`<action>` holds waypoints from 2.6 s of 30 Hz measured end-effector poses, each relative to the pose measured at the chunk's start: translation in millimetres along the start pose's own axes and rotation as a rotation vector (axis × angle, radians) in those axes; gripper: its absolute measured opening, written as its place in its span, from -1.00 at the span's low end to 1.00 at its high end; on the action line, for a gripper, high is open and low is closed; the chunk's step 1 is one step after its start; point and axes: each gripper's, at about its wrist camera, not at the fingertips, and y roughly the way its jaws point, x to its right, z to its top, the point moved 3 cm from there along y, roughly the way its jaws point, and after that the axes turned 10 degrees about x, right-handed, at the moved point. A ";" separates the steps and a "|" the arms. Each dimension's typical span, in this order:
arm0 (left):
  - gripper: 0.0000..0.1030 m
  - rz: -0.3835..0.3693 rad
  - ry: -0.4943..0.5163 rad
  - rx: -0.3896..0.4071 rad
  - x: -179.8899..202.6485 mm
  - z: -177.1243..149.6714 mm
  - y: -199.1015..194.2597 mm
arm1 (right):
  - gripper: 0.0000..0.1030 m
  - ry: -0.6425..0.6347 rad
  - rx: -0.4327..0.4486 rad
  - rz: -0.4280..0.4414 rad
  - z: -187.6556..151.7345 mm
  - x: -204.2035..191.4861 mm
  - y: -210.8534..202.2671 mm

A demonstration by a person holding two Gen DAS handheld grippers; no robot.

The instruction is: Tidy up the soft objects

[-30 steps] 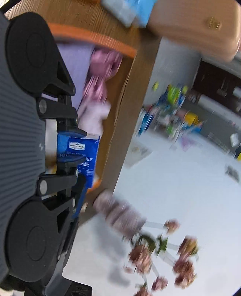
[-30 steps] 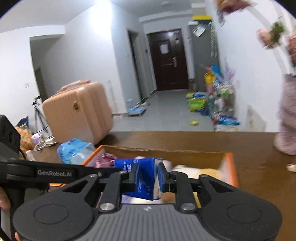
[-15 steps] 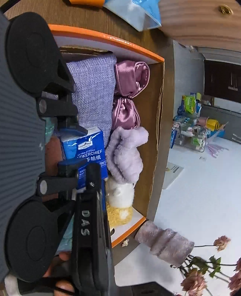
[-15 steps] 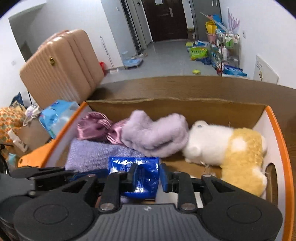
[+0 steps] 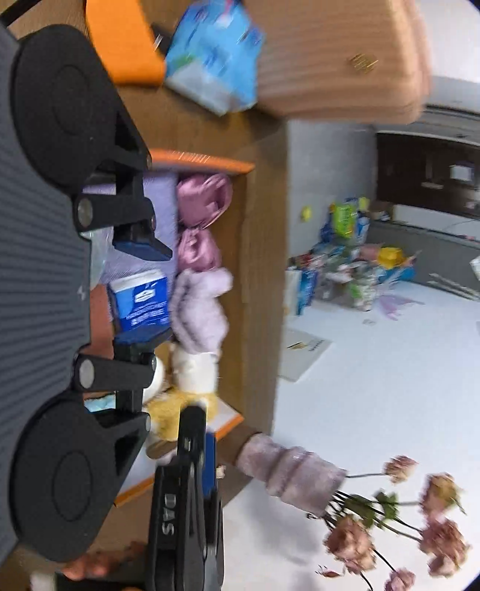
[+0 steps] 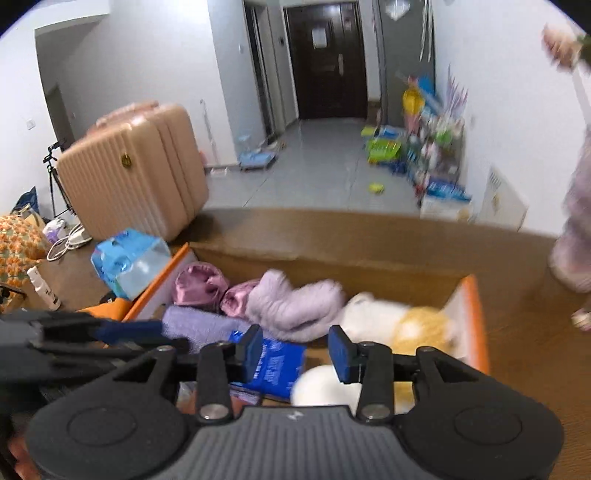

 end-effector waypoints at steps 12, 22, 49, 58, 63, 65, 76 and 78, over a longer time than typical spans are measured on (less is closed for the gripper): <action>0.43 0.106 0.067 0.280 26.2 -32.4 -111.5 | 0.46 -0.096 0.293 -0.049 -45.7 5.9 -113.1; 1.00 0.200 0.118 0.475 36.8 -94.5 -153.5 | 0.81 -0.102 0.548 -0.138 -121.2 -7.3 -146.3; 1.00 0.155 0.086 0.521 63.7 -269.0 -351.8 | 0.85 -0.063 0.550 -0.113 -303.2 -119.3 -317.8; 1.00 0.169 0.129 0.453 81.1 -331.4 -397.2 | 0.85 -0.016 0.544 -0.108 -379.2 -156.9 -368.7; 1.00 0.157 0.116 0.478 86.4 -327.2 -399.6 | 0.85 -0.039 0.560 -0.120 -373.5 -161.2 -369.8; 1.00 0.157 0.117 0.479 86.4 -326.8 -399.4 | 0.85 -0.036 0.555 -0.116 -371.8 -160.1 -368.1; 1.00 0.157 0.111 0.470 85.7 -325.8 -396.1 | 1.00 -0.016 0.553 -0.113 -371.0 -154.2 -365.3; 1.00 0.157 0.110 0.469 85.7 -326.0 -396.0 | 1.00 -0.015 0.554 -0.113 -371.6 -154.7 -365.1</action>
